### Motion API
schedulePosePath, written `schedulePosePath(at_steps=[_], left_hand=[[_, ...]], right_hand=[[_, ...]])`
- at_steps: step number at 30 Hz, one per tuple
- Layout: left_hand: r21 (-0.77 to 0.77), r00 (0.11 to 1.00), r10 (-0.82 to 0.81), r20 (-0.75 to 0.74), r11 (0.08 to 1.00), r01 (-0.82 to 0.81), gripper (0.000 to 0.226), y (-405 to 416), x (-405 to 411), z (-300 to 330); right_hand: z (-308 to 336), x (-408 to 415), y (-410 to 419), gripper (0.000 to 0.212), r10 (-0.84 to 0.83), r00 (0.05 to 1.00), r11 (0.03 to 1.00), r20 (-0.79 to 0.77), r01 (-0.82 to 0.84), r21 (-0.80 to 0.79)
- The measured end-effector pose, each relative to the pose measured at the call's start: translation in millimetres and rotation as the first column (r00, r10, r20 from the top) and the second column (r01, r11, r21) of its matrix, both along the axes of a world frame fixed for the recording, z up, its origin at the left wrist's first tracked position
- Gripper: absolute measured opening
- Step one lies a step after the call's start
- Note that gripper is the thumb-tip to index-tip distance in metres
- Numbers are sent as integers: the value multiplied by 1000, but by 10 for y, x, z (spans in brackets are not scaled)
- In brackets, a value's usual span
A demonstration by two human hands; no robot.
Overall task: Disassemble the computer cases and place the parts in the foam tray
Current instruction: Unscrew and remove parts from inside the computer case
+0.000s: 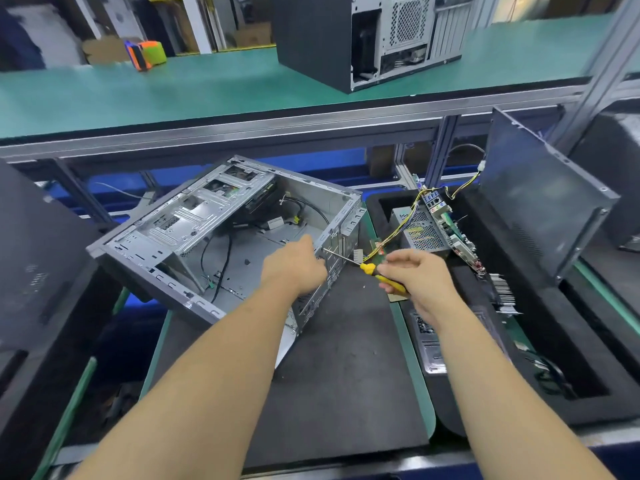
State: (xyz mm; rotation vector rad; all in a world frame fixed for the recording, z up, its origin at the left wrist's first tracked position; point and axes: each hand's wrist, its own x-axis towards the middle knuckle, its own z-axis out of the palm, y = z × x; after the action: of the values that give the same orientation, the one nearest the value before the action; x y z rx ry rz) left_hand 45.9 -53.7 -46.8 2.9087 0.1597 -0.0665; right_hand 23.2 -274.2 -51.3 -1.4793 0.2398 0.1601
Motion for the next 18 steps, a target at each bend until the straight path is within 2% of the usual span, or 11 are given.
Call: schedulePosePath(at_steps=[2, 4, 6, 7, 8, 9, 10, 11, 12, 15, 18], left_hand=[[-31, 1000, 9, 1, 999, -9, 21, 3, 40, 6], [-38, 1000, 12, 13, 999, -12, 21, -6, 70, 2], [-24, 1000, 16, 18, 1000, -16, 20, -15, 72, 0], [-20, 1000, 19, 20, 1000, -18, 20, -19, 69, 1], [-21, 999, 23, 23, 1000, -22, 20, -21, 66, 5], [-26, 999, 29, 26, 999, -28, 20, -21, 63, 9], [-33, 999, 36, 29, 999, -35, 20, -21, 59, 14], [-42, 999, 45, 30, 998, -44, 20, -21, 51, 18], [-52, 998, 57, 30, 997, -55, 21, -18, 40, 22], [-80, 998, 67, 1, 995, -66, 24, -1, 11, 36], [-148, 997, 38, -65, 988, -47, 27, 8, 20, 75]], right_hand=[[-108, -79, 91, 13, -108, 992, 974, -63, 118, 195], [-145, -104, 192, 7, -190, 978, 908, -89, 210, 364], [-131, -54, 256, 10, -238, 961, 852, -140, 276, 445], [-105, -25, 257, 11, -231, 957, 865, -177, 285, 414], [-74, 9, 227, 13, -207, 959, 942, -192, 248, 225], [-56, 36, 176, 15, -152, 972, 984, -179, 133, -115], [-42, 43, 128, 17, -89, 985, 917, -145, 24, -398], [-39, 38, 107, 20, -59, 993, 866, -101, 1, -499], [-28, 24, 98, 23, -50, 998, 875, -37, 26, -483], [1, -19, 121, 20, -111, 986, 956, 124, 140, -256], [1, -67, 154, 6, -114, 985, 993, 131, 117, -17]])
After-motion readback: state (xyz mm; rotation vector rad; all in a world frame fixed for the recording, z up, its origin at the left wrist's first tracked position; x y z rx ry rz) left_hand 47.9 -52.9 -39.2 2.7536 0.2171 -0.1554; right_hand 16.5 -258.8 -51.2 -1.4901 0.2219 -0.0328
